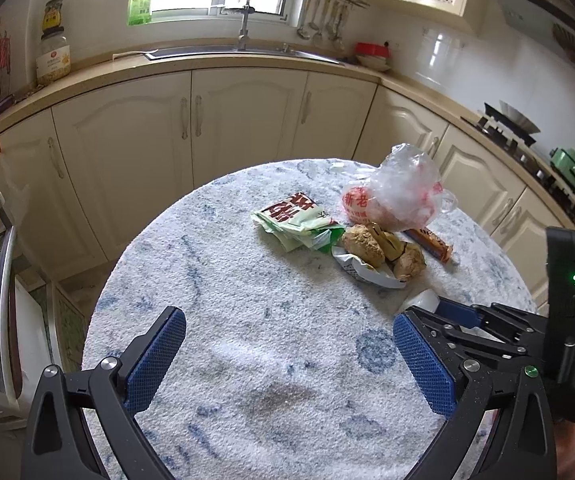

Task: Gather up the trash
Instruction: 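Grasp the white-and-red printed packet with the left tool while the right tool grasps the white box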

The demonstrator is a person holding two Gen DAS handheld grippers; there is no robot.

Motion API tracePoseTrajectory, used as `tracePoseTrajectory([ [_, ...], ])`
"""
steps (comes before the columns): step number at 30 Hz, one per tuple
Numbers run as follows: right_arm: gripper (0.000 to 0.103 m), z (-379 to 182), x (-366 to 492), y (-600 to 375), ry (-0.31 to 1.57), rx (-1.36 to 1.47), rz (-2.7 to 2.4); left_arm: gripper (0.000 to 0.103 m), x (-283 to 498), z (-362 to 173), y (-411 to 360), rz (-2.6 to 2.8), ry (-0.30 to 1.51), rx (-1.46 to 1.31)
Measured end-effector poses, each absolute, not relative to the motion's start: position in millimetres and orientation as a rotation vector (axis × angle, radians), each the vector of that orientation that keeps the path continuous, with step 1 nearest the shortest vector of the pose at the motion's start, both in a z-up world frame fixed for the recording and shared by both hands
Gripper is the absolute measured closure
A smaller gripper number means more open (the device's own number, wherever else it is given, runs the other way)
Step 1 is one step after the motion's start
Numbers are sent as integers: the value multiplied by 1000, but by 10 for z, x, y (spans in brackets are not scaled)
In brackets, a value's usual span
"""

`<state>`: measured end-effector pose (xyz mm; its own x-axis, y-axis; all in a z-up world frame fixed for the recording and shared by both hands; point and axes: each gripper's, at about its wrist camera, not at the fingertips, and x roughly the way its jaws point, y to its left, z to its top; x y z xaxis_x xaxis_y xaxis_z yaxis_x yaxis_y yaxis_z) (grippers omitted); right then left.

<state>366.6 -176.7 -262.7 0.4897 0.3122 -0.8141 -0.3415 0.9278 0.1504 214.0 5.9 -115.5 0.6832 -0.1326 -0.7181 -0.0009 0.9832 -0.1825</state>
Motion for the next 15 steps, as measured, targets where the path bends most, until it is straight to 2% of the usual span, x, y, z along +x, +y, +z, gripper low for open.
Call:
tracePoseTrajectory([
  [15, 72, -2458, 3828, -2038, 968, 22, 364, 1, 3438, -1534, -224, -102, 838, 58],
])
